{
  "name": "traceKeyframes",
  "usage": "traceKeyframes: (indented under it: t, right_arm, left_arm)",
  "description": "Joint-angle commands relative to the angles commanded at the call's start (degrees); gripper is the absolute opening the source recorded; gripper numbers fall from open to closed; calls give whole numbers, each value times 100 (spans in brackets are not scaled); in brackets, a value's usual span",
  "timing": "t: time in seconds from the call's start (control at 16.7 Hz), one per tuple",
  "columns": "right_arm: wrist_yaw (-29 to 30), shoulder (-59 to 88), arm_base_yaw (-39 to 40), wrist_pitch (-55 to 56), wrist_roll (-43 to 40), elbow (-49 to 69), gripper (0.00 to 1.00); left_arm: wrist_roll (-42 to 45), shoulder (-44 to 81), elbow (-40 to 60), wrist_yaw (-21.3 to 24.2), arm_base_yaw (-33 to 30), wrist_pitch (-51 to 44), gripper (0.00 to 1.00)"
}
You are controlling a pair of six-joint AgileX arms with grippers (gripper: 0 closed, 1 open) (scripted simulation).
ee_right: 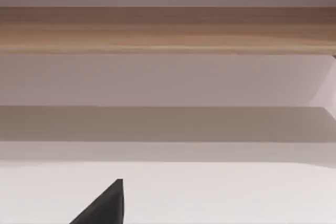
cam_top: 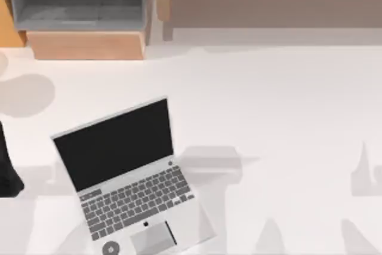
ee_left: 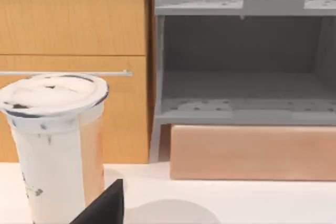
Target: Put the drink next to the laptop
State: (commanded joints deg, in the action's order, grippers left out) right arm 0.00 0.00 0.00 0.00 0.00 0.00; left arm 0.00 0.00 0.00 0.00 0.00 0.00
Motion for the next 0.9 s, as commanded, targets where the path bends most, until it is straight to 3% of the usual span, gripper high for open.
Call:
traceKeyframes:
  t: [0.42,0.9]
  right_arm:
    - [0,0,0,0,0,0,100]
    - [0,0,0,0,0,0,100]
  left_arm:
    - [36,897,192,304,281,741,100]
    - [176,4812,933,1476,1366,3642,100]
